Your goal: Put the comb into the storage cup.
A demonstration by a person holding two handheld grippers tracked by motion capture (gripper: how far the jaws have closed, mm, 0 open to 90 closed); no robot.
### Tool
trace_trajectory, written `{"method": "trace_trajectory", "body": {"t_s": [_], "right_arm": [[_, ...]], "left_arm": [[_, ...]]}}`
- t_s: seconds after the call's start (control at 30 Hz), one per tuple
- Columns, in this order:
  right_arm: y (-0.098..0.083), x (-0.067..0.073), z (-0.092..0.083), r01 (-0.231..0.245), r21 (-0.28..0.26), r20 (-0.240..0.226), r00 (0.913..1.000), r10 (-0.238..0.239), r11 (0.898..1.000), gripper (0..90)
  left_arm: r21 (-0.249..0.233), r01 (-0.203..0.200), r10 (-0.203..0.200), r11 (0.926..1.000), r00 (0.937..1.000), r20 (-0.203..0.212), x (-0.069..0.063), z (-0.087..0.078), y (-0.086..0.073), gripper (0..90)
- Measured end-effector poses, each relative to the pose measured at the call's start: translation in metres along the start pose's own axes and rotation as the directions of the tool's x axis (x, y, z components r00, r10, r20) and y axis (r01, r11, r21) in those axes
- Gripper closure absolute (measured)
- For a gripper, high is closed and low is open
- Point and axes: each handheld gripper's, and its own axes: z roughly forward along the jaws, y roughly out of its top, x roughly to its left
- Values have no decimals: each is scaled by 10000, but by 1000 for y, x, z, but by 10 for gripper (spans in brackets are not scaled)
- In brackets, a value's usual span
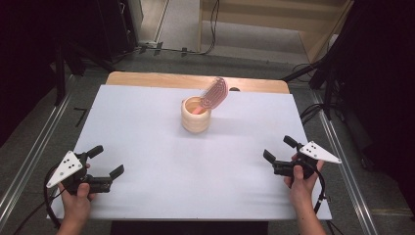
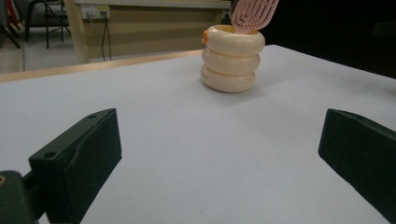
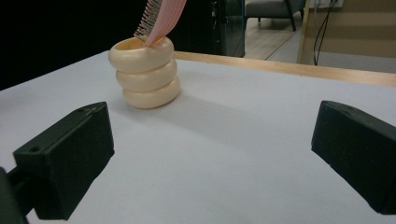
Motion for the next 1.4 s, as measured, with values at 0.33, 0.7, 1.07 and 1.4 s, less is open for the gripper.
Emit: {"method": "trace_trajectory", "body": {"t_s": [0.33,0.7,1.07,1.4], "right_arm": [[-10,-3,-16,-39,-10,100,9999,39,10000,0],[-20,-8,-35,-57,-17,322,9995,58,10000,0],[-30,-15,-52,-96,24,484,9988,94,10000,0],[-37,-21,-67,-220,-145,676,9974,229,9997,0]], "left_arm": [[-37,16,-16,10000,10000,7,0,0,0,0],[-24,5,-5,10000,10000,-4,-1,-1,0,0],[10,17,-17,10000,10000,8,-1,0,0,0],[-37,56,-56,10000,10000,7,0,-1,0,0]]}}
